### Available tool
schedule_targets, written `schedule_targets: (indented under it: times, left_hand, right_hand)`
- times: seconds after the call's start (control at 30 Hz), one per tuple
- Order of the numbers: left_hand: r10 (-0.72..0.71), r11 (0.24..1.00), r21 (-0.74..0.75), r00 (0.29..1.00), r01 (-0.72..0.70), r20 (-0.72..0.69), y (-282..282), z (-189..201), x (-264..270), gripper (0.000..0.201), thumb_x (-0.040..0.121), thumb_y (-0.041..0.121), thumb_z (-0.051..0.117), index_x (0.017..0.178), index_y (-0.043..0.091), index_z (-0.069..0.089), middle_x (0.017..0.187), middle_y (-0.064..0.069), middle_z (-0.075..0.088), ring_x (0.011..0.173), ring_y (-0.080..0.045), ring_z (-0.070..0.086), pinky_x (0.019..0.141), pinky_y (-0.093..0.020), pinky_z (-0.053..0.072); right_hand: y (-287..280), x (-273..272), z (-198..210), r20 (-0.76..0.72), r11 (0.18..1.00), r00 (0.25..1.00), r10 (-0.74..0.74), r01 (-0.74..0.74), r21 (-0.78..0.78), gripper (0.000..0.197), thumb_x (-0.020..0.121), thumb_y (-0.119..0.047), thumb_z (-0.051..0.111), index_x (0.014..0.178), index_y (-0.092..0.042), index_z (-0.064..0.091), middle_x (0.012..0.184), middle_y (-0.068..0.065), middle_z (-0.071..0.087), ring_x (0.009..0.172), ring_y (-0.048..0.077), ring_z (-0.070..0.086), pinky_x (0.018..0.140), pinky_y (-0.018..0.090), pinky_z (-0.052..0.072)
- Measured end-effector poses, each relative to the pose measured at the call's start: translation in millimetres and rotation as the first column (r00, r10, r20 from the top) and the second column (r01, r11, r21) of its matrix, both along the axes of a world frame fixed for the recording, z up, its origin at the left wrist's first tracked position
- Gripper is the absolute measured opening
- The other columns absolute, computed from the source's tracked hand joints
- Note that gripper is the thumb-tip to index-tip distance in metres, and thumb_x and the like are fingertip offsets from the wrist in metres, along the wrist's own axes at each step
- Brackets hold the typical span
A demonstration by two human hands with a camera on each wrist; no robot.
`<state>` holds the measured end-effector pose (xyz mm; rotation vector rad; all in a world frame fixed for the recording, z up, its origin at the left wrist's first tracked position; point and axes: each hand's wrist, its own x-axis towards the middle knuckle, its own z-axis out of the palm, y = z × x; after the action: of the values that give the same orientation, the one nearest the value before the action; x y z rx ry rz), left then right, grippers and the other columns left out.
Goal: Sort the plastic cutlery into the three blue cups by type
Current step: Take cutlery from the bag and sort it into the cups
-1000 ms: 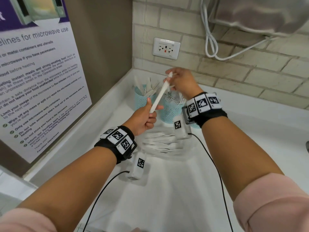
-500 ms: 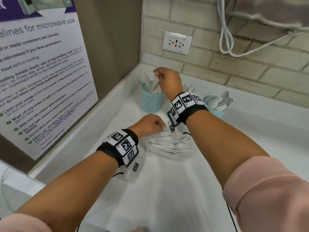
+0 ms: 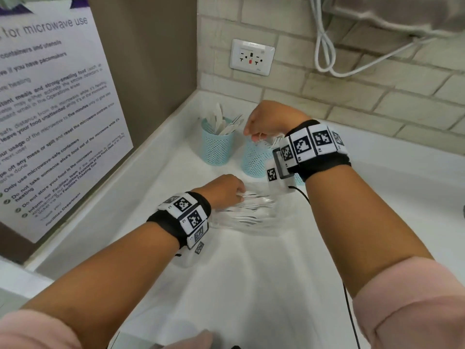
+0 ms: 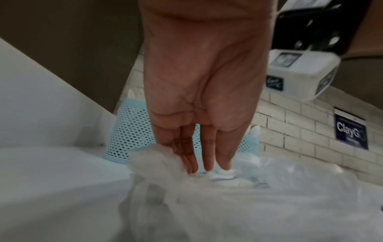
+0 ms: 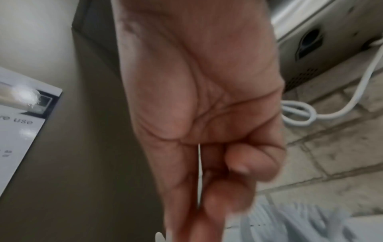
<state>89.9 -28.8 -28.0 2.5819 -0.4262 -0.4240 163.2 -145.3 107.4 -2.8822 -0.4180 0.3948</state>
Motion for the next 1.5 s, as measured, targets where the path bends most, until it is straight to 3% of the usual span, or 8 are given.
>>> schedule_targets:
  times: [0.13, 0.27, 0.43, 0.53, 0.63, 0.8, 1.2, 1.5]
  left_hand:
    - [-0.034, 0.993, 0.115, 0.999, 0.029, 0.039, -9, -3, -1, 0.036, 0.092, 0.024, 0.053, 0.128, 0.015, 0.055, 0.127, -0.008, 0.05, 0.116, -0.026, 0.05, 0.094, -0.029, 0.039]
    - [-0.062, 0.97, 0.239, 0.995, 0.042, 0.078, -16, -9, -3, 0.044, 0.093, 0.028, 0.053, 0.133, 0.012, 0.046, 0.128, -0.012, 0.044, 0.118, -0.03, 0.045, 0.097, -0.04, 0.041]
    - [-0.045, 0.957, 0.289, 0.993, 0.012, 0.108, -22, -16, -1, 0.041, 0.094, 0.028, 0.05, 0.13, 0.008, 0.048, 0.125, -0.015, 0.043, 0.118, -0.032, 0.042, 0.098, -0.043, 0.041]
    - [-0.029, 0.959, 0.285, 0.996, 0.002, 0.088, -25, -17, 1, 0.044, 0.093, 0.031, 0.052, 0.132, 0.011, 0.047, 0.128, -0.014, 0.042, 0.12, -0.033, 0.041, 0.099, -0.044, 0.04]
    - [-0.006, 0.962, 0.271, 0.998, -0.011, 0.059, -25, -19, 2, 0.05, 0.093, 0.035, 0.054, 0.139, 0.018, 0.042, 0.133, -0.012, 0.039, 0.124, -0.033, 0.037, 0.101, -0.047, 0.037]
    - [-0.016, 0.969, 0.246, 0.996, -0.005, 0.085, -22, -20, 4, 0.052, 0.09, 0.035, 0.059, 0.134, 0.012, 0.043, 0.13, -0.013, 0.044, 0.119, -0.033, 0.042, 0.101, -0.044, 0.038]
    - [-0.132, 0.971, 0.23, 0.956, 0.07, 0.264, -22, -20, -1, 0.027, 0.093, 0.024, 0.052, 0.106, 0.001, 0.055, 0.11, -0.016, 0.055, 0.103, -0.031, 0.052, 0.084, -0.036, 0.041]
    - [-0.144, 0.961, 0.258, 0.976, 0.1, 0.161, -25, -23, 1, 0.033, 0.096, 0.027, 0.049, 0.12, 0.006, 0.052, 0.119, -0.014, 0.056, 0.11, -0.03, 0.052, 0.087, -0.033, 0.04]
  right_hand:
    - [-30, -15, -18, -0.191, 0.977, 0.981, -0.039, -0.003, -0.215, 0.026, 0.081, -0.028, 0.07, 0.099, -0.009, 0.072, 0.096, 0.005, 0.072, 0.083, 0.017, 0.067, 0.083, 0.035, 0.054]
    - [-46, -28, -54, -0.29, 0.916, 0.952, -0.102, -0.024, -0.401, 0.039, 0.079, -0.034, 0.07, 0.115, -0.02, 0.067, 0.121, 0.001, 0.064, 0.105, 0.022, 0.063, 0.097, 0.04, 0.048]
    - [-64, -50, -94, -0.171, 0.973, 0.975, -0.144, 0.108, -0.202, 0.068, 0.081, -0.022, 0.071, 0.141, -0.018, 0.04, 0.148, 0.002, 0.037, 0.134, 0.024, 0.038, 0.108, 0.037, 0.032]
    - [-69, -53, -111, -0.103, 0.982, 0.978, -0.182, 0.176, -0.069, 0.058, 0.082, -0.021, 0.071, 0.135, -0.014, 0.048, 0.141, 0.005, 0.044, 0.129, 0.024, 0.042, 0.105, 0.033, 0.034]
    - [-73, -52, -120, 0.034, 0.98, 0.979, -0.201, 0.201, -0.007, 0.028, 0.089, -0.019, 0.057, 0.112, -0.003, 0.065, 0.118, 0.012, 0.06, 0.112, 0.028, 0.054, 0.085, 0.03, 0.042]
    - [-75, -47, -129, 0.09, 0.932, 0.94, -0.33, 0.309, 0.187, 0.021, 0.093, -0.012, 0.044, 0.091, -0.001, 0.061, 0.106, 0.018, 0.064, 0.101, 0.032, 0.057, 0.076, 0.029, 0.038]
    - [-79, -43, -133, 0.098, 0.909, 0.924, -0.368, 0.336, 0.246, 0.03, 0.096, -0.012, 0.039, 0.106, 0.004, 0.063, 0.114, 0.018, 0.061, 0.11, 0.033, 0.054, 0.09, 0.033, 0.041]
    - [-81, -42, -134, 0.087, 0.914, 0.932, -0.351, 0.321, 0.247, 0.031, 0.097, -0.016, 0.04, 0.104, 0.003, 0.064, 0.112, 0.017, 0.062, 0.107, 0.031, 0.055, 0.084, 0.028, 0.038]
